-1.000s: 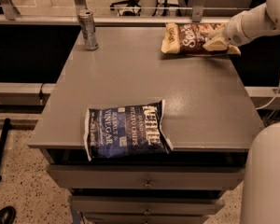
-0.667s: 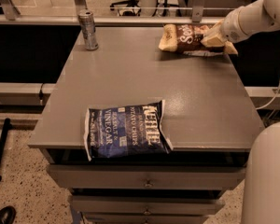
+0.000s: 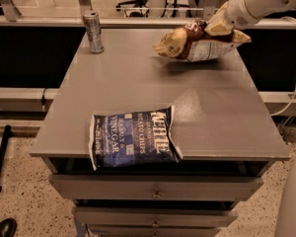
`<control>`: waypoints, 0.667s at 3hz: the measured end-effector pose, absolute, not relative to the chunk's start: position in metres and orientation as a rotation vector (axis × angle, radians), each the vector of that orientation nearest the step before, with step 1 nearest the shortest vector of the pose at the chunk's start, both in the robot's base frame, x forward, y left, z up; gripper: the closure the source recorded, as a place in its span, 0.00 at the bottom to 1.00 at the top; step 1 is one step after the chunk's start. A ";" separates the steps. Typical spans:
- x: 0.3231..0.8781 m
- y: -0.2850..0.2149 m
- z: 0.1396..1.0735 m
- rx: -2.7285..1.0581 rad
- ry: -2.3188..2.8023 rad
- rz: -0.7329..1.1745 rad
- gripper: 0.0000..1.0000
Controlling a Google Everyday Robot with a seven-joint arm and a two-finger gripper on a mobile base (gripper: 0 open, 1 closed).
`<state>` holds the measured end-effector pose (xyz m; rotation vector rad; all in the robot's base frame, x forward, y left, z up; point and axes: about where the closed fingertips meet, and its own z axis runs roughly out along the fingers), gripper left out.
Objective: Move brown chip bag near blue chip bag
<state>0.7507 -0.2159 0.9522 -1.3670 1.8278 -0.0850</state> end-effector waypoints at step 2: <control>0.689 -0.187 0.979 -1.263 1.932 -0.182 1.00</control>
Offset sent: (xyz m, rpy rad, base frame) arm -0.1201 0.0557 -0.0437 -0.0099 0.1996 -0.2986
